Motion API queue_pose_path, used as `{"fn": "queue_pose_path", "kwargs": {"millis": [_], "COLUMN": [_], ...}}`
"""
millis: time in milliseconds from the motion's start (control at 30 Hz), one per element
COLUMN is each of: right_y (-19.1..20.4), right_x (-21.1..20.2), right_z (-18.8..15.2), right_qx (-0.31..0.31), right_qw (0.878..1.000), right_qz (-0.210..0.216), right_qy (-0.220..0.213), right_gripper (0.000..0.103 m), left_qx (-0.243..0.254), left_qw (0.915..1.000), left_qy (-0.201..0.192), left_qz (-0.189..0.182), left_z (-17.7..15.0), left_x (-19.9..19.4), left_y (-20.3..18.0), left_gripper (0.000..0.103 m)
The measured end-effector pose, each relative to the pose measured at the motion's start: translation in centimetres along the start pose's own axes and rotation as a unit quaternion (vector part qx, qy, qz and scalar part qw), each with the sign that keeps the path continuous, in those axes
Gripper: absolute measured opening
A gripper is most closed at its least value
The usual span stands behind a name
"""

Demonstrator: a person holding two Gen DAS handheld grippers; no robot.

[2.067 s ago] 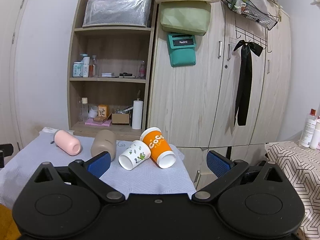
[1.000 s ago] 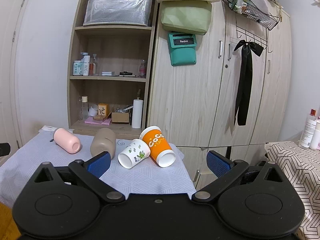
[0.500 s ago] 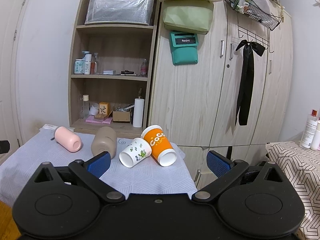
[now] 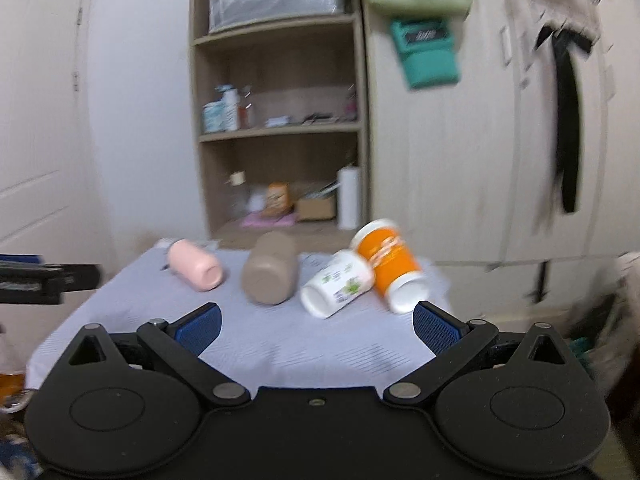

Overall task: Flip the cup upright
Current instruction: 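Move the right gripper toward the white leaf-print cup lying on its side, then close the right gripper on the white cup and lift it, turning it rim-up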

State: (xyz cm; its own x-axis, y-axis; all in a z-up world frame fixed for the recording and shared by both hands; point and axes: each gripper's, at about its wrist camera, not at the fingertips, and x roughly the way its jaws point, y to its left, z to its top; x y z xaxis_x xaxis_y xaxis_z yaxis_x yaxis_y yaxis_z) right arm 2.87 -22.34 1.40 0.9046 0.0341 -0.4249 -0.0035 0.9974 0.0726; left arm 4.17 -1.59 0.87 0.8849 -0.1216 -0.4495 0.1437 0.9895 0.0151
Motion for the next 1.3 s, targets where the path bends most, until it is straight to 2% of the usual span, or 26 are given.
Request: {"fn": "queue_pose_path", "kwargs": {"millis": [267, 367, 533, 700, 800, 967, 1067, 1167, 1300], "right_y": [-3.4, -3.9, -4.1, -3.7, -3.4, -3.6, -4.9, -6.3, -6.8], "right_x": [5.4, 8.3, 13.2, 17.3, 19.3, 20.9, 21.8, 22.7, 24.7], "right_z": [1.4, 2.0, 2.3, 2.2, 2.1, 2.2, 2.1, 2.0, 1.7], "right_qx": [0.038, 0.046, 0.062, 0.086, 0.105, 0.116, 0.159, 0.212, 0.238], "right_qw": [0.993, 0.989, 0.98, 0.973, 0.97, 0.977, 0.972, 0.962, 0.955], "right_qz": [0.084, 0.097, 0.118, 0.129, 0.123, 0.052, 0.037, 0.045, 0.026], "right_qy": [0.076, 0.104, 0.148, 0.169, 0.179, 0.17, 0.168, 0.166, 0.175], "right_gripper": [0.103, 0.103, 0.103, 0.103, 0.103, 0.103, 0.103, 0.103, 0.103], "left_qx": [-0.001, -0.001, 0.001, -0.01, -0.034, -0.067, -0.084, -0.089, -0.095], "left_qw": [0.998, 0.9963, 0.9944, 0.9925, 0.9905, 0.9841, 0.9808, 0.9799, 0.979], "left_qy": [0.041, 0.058, 0.082, 0.085, 0.096, 0.124, 0.133, 0.133, 0.132], "left_qz": [-0.048, -0.063, -0.067, -0.087, -0.093, -0.108, -0.116, -0.119, -0.123], "left_z": [2.2, 3.0, 3.7, 4.1, 4.0, 3.5, 3.3, 3.4, 3.6], "left_x": [5.9, 8.4, 12.4, 14.9, 16.2, 18.1, 19.0, 19.4, 19.9], "left_y": [-2.6, -3.0, -3.3, -2.3, -1.1, 0.7, 1.5, 1.8, 2.1], "left_gripper": [0.103, 0.103, 0.103, 0.103, 0.103, 0.102, 0.102, 0.102, 0.102]}}
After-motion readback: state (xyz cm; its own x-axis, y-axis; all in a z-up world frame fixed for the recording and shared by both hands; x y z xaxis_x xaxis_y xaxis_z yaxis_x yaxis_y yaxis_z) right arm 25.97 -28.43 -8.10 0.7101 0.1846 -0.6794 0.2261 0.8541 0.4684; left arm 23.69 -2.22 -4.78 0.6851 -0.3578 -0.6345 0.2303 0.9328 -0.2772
